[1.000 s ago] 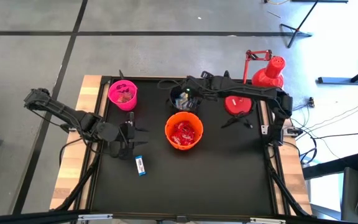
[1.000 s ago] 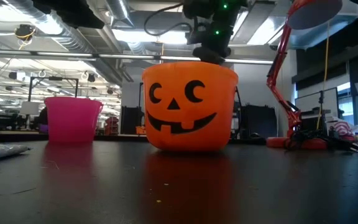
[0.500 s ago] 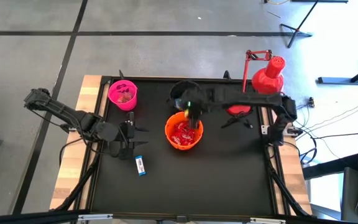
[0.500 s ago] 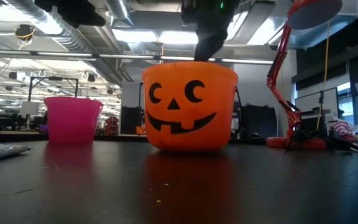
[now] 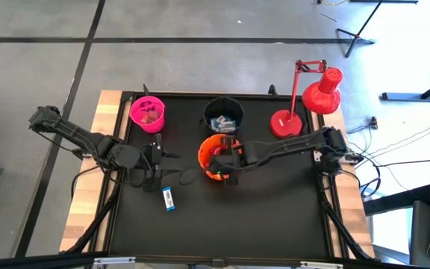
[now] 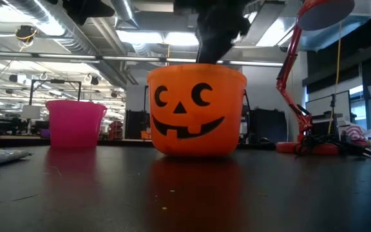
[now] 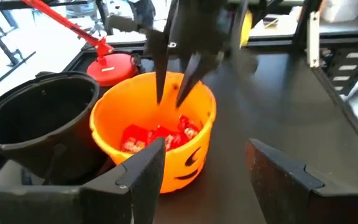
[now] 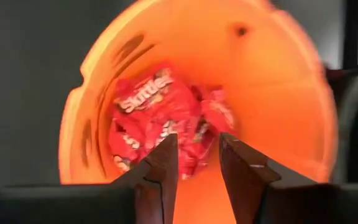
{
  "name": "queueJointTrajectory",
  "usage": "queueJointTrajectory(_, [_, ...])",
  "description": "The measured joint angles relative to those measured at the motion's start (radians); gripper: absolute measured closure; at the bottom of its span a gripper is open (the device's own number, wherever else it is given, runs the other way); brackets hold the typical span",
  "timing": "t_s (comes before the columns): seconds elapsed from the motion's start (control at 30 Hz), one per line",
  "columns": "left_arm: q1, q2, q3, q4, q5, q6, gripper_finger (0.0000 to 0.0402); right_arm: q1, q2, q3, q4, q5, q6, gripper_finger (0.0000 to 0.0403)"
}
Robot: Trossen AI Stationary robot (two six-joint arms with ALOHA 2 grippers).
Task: Sort candy
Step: Put the white chocolate into the black bucket
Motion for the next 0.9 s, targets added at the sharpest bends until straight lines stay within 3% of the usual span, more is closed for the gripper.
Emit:
queueJointTrajectory(0.23, [-0.025, 0.0, 0.0, 0.005, 0.012, -0.001, 0.0189, 0.003, 0.036, -0.001, 0.003, -0.212, 0.003, 0.0292])
queueJointTrajectory(0.63, [-0.027, 0.0, 0.0, 0.005, 0.006, 0.0, 0.0189, 0.003, 0.032, -0.001, 0.001, -0.402, 0.015, 0.0292])
queueJointTrajectory(0.9, [-0.027, 0.0, 0.0, 0.004, 0.006, 0.0, 0.0189, 0.006, 0.031, -0.001, 0.045, -0.582, 0.03, 0.0292])
